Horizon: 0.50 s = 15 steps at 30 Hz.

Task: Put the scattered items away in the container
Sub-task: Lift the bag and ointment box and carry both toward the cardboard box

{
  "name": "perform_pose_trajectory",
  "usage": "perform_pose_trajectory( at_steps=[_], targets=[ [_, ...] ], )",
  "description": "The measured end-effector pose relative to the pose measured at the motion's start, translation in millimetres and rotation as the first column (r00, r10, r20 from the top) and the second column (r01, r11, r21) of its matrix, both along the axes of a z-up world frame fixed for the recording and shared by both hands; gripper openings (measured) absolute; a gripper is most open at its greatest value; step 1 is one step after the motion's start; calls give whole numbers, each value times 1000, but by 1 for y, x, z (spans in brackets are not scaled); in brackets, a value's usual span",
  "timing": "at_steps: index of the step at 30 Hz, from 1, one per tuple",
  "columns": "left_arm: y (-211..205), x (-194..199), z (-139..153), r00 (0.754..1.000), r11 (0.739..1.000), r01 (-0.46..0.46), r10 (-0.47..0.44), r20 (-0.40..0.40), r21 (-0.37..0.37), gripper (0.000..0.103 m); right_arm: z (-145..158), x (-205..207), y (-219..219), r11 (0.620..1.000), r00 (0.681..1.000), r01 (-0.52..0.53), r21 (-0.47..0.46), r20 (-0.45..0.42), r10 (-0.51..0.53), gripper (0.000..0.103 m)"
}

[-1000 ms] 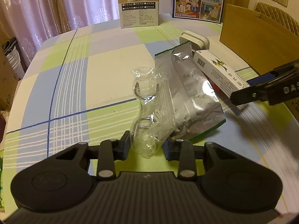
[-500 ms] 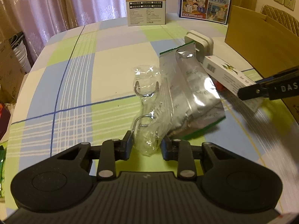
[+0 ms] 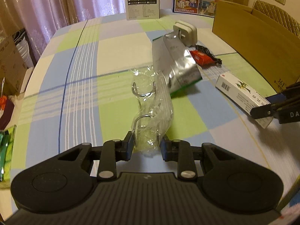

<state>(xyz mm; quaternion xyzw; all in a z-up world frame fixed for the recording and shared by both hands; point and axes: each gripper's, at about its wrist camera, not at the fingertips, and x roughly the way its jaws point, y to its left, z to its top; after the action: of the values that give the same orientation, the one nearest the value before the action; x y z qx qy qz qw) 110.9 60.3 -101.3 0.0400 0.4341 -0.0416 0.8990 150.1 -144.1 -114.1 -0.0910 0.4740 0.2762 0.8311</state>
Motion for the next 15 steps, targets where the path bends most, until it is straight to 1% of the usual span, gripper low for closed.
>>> perform_pose_trajectory(
  at_steps=[2,4,7,8,9,13,14,15],
  targets=[
    [-1,-3,-3,1000,1000,-5,5,-1,6,26,-2,1,0,1000,1000,-1,7,-3,1,37],
    [-1,-3,-5,1000,1000,-12,12,0,4,30,-3,2,-2,1000,1000,3,18,-5,-3,40],
    [-1,1,-6,1000,1000,-19,19,10,7,36,-5,3,-4,1000,1000,6,25,-3,-6,48],
    [-2,2,-6,1000,1000,-19,19,18,13,40,-5,4,-3,1000,1000,4,26,-1,-4,51],
    [-3,4,-6,1000,1000,-16,16,26,24,41,-5,4,-3,1000,1000,0,27,1,0,53],
    [-4,12,-10,1000,999,-4,3,20,41,41,-6,4,-1,1000,1000,-8,28,13,7,54],
    [-4,12,-10,1000,999,1,-2,22,43,37,-6,4,-1,1000,1000,-8,30,15,7,54],
    [-4,12,-10,1000,999,6,-6,23,41,31,-6,4,0,999,1000,-9,32,18,9,54]
  ],
)
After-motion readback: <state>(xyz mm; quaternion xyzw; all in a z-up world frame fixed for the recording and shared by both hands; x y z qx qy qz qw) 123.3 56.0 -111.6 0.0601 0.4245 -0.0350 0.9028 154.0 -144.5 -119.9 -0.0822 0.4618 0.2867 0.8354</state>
